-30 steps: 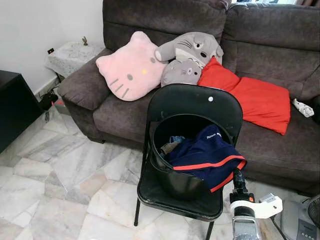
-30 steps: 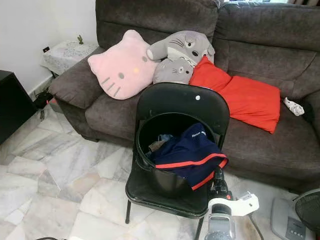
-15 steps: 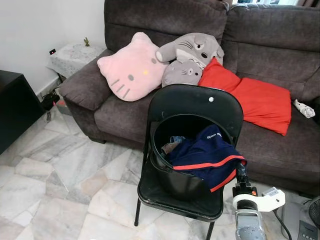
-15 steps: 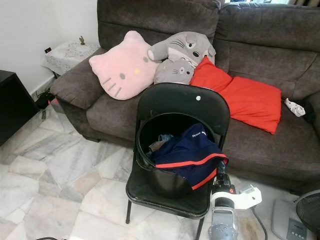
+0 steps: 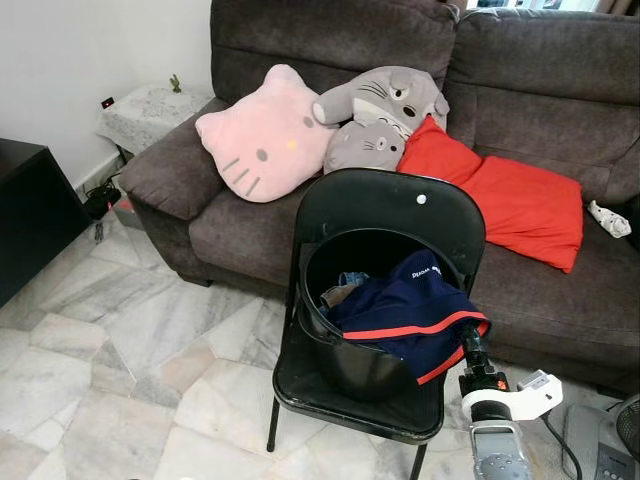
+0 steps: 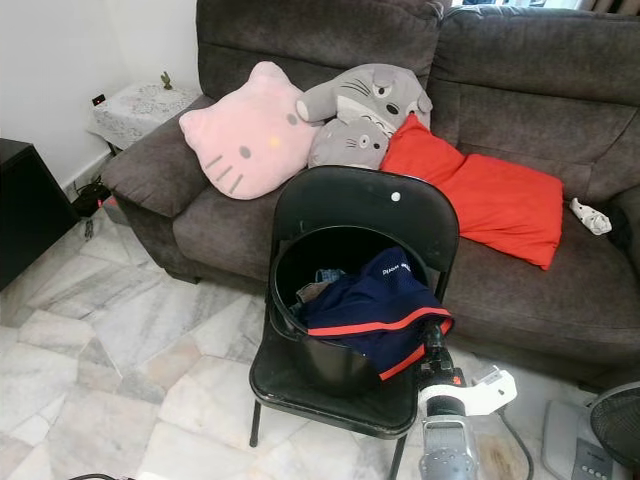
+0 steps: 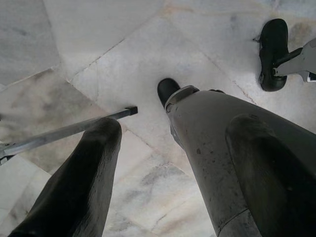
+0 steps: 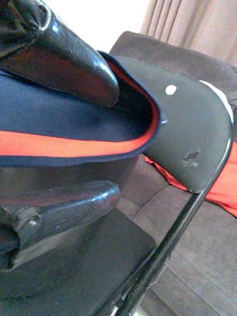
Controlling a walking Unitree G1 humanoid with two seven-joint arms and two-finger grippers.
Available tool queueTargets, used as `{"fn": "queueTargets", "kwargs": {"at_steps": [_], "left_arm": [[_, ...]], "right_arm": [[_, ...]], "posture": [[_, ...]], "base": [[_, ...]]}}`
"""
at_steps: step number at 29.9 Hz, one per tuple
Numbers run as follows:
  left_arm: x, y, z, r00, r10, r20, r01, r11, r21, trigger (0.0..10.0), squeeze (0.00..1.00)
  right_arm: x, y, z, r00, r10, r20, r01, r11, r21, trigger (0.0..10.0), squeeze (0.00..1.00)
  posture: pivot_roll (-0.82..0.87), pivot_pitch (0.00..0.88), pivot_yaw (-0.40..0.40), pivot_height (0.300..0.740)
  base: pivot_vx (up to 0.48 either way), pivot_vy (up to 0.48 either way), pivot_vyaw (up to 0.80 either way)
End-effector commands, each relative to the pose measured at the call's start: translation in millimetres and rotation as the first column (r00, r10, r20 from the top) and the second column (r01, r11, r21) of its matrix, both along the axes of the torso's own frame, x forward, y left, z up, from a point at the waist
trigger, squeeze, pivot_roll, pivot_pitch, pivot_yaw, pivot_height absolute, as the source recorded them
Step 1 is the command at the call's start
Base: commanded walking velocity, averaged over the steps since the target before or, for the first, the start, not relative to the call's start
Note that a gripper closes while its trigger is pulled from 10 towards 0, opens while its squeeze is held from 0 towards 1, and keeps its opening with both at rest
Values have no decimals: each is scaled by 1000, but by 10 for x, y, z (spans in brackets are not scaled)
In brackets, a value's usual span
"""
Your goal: Hang hanger
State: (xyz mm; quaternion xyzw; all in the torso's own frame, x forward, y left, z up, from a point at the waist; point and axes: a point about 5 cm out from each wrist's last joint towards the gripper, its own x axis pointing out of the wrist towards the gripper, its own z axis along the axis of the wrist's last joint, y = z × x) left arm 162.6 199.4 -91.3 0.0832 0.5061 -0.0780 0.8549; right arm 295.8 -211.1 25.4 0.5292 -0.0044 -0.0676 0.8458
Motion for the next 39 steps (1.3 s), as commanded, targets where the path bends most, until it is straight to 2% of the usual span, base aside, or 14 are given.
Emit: {"fn": "queueTargets", "kwargs": {"at_steps": [1, 8, 15, 28, 39], "left_arm": [[-86, 35, -33, 999, -2, -40, 3, 1000, 14, 10000, 0], [-84, 37, -32, 999, -2, -40, 3, 1000, 15, 10000, 0], [-86, 36, -33, 999, -2, -40, 3, 1000, 15, 10000, 0], [-89, 32, -34, 999, 0, -40, 1, 1000, 13, 10000, 0], [-87, 34, -34, 999, -2, -40, 2, 1000, 15, 10000, 0]], "right_arm": [[18, 1, 16, 1000, 12, 6, -12, 1000, -4, 10000, 0], [62, -9, 112, 998, 18, 53, -17, 1000, -14, 10000, 0], [78, 61, 188, 993, 54, 101, -52, 998, -18, 10000, 0], [21, 149, 58, 997, 79, 16, -79, 997, -11, 10000, 0], [37, 218, 80, 993, 111, 34, -111, 994, -2, 10000, 0]], "posture": [[-95, 111, 25, 740], [-99, 111, 24, 740], [-101, 110, 23, 740], [-98, 108, 19, 740], [-97, 105, 21, 740]], "base": [[0, 0, 0], [0, 0, 0], [0, 0, 0], [0, 0, 0], [0, 0, 0]]}}
